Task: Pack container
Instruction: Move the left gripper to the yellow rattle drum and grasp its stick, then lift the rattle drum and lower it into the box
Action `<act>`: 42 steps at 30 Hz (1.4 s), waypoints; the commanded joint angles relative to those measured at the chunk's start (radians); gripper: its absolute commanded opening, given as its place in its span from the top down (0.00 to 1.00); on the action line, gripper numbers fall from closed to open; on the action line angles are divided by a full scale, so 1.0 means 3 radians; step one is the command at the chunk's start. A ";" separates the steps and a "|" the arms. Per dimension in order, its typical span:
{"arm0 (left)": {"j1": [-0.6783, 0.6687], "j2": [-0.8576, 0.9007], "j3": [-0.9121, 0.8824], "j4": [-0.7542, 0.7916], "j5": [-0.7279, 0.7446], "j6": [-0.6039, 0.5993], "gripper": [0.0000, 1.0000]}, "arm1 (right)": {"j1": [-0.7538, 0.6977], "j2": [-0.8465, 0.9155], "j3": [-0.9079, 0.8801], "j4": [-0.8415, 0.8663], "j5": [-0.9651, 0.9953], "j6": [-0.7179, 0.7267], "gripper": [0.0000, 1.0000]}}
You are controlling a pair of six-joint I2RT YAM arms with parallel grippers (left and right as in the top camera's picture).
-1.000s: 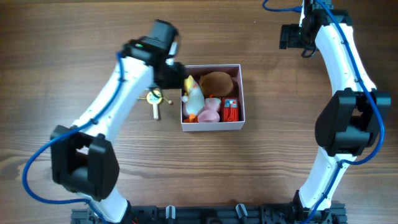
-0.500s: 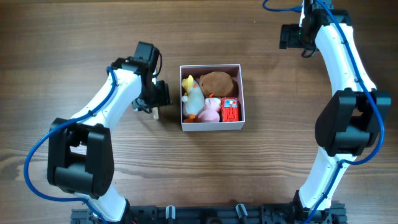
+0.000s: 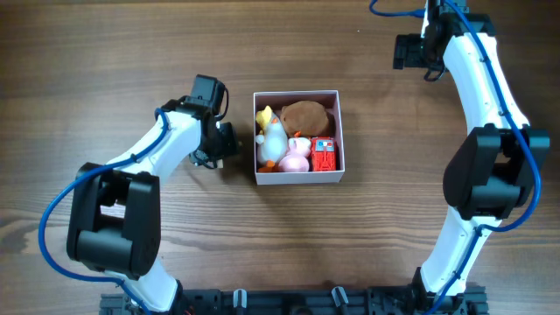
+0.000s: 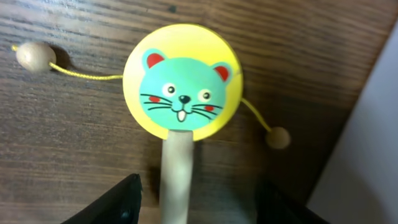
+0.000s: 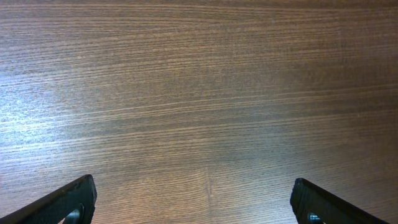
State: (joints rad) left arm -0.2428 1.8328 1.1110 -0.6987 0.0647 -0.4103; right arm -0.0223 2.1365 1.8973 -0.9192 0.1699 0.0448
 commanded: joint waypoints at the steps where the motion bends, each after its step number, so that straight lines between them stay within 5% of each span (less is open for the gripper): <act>1: -0.0006 -0.0005 -0.0146 0.0107 -0.0074 -0.0041 0.41 | 0.0017 -0.0116 0.0070 0.0010 0.0056 0.0024 0.00; 5: -0.0006 -0.0004 -0.0284 0.0317 -0.0086 0.0093 0.43 | 0.0017 -0.0116 0.0070 0.0010 0.0057 0.0024 0.01; 8: -0.0006 -0.0003 -0.0304 0.0431 -0.0085 0.0223 0.56 | 0.0017 -0.0116 0.0070 0.0009 0.0056 0.0025 0.01; 10: -0.0006 -0.0003 -0.0304 0.0449 -0.0085 0.0221 0.76 | 0.0017 -0.0116 0.0071 0.0009 0.0056 0.0024 0.01; 19: -0.0006 -0.0004 -0.0301 0.0436 -0.0102 0.0228 0.95 | 0.0017 -0.0116 0.0070 0.0010 0.0056 0.0024 0.01; 24: -0.0006 -0.0061 -0.0083 0.0146 -0.0183 0.0652 0.96 | 0.0017 -0.0116 0.0070 0.0009 0.0056 0.0023 0.00; 32: -0.0062 -0.0278 0.1017 -0.0608 -0.0320 0.0662 0.96 | 0.0017 -0.0116 0.0070 0.0010 0.0056 0.0024 0.01; 37: -0.0336 -0.0294 0.1375 -0.0446 -0.0174 0.0674 0.96 | 0.0017 -0.0116 0.0071 0.0009 0.0056 0.0024 0.01; 42: -0.0713 -0.0294 0.1376 -0.0331 0.0019 0.1123 0.96 | 0.0017 -0.0116 0.0070 0.0009 0.0056 0.0024 0.00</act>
State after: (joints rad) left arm -0.3752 1.7504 1.5158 -0.8013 0.0105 -0.1959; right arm -0.0223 2.1365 1.8973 -0.9192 0.1699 0.0448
